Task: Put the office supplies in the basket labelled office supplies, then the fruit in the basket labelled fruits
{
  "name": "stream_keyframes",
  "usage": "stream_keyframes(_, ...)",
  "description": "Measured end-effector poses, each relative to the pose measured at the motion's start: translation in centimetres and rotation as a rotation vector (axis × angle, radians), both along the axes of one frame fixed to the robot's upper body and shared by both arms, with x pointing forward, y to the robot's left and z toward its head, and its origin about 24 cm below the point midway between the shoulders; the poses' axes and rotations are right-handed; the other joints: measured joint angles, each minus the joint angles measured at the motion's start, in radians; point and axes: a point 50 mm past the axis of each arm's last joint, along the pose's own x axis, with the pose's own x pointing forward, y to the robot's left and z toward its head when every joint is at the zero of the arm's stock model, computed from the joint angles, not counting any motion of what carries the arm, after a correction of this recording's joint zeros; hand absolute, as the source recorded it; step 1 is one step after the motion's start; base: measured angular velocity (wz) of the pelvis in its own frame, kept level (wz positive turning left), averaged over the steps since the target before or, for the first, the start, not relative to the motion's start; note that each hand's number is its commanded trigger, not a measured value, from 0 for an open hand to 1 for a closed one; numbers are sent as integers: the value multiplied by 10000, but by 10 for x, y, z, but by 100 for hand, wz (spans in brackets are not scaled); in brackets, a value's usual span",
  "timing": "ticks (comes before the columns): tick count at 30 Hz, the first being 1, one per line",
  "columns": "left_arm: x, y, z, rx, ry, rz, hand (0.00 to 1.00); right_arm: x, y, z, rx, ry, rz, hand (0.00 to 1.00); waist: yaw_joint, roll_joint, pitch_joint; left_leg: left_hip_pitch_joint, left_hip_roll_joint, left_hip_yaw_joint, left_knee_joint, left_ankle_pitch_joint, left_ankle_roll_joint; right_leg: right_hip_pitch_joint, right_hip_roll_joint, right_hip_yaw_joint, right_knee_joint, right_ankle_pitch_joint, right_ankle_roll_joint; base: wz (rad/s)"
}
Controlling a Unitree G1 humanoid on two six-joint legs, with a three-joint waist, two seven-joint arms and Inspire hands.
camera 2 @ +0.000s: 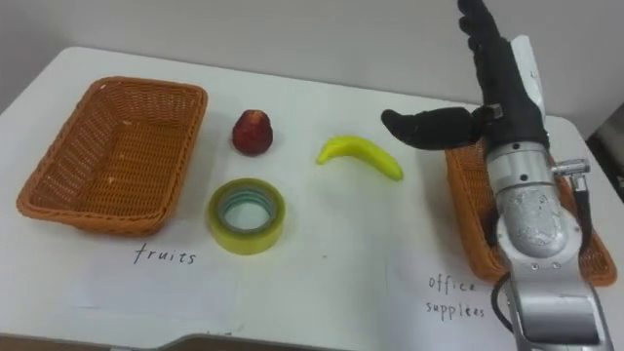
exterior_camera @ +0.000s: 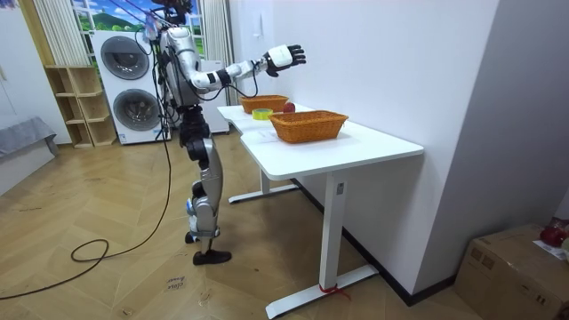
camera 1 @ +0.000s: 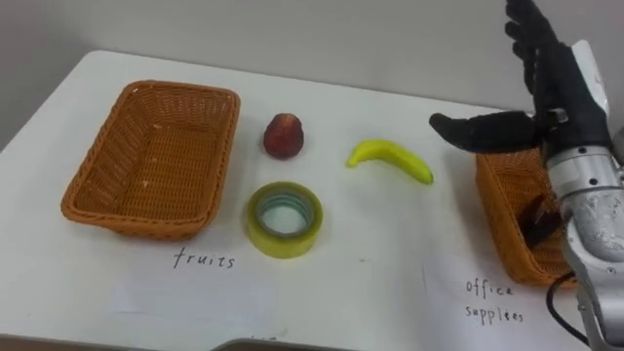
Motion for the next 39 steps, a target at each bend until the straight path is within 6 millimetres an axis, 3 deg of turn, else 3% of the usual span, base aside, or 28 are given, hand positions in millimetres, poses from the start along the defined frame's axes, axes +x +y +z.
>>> stream_keyframes(5, 3, -1, -1, -47, 65, -72, 0, 6, 11, -3, 209, 338, 570, 0, 121, -152, 21, -231, -42, -178, 87, 15, 22, -78, -89, -232, -31, -2, 5, 11)
stream_keyframes(14, 19, -4, 0, -31, -141, -601, 0, 17, 45, -8, 543, 722, 1907, 0, 418, -198, 33, -530, -107, -407, 235, 23, 33, -205, -97, -590, -31, -2, 8, 10)
stream_keyframes(26, 31, -7, 1, 53, -429, -845, 0, 14, 75, -17, 352, 1034, 2916, 0, 929, -182, 35, -718, -103, -406, 214, 58, 14, -382, -91, -570, -172, 6, 13, 0)
stream_keyframes(39, 37, -9, 1, 163, -609, -840, 0, 14, 95, -14, -725, 710, 3277, 0, 988, -207, 17, -753, -109, -416, 207, 92, 24, -391, -121, -565, -178, 7, 12, 1)
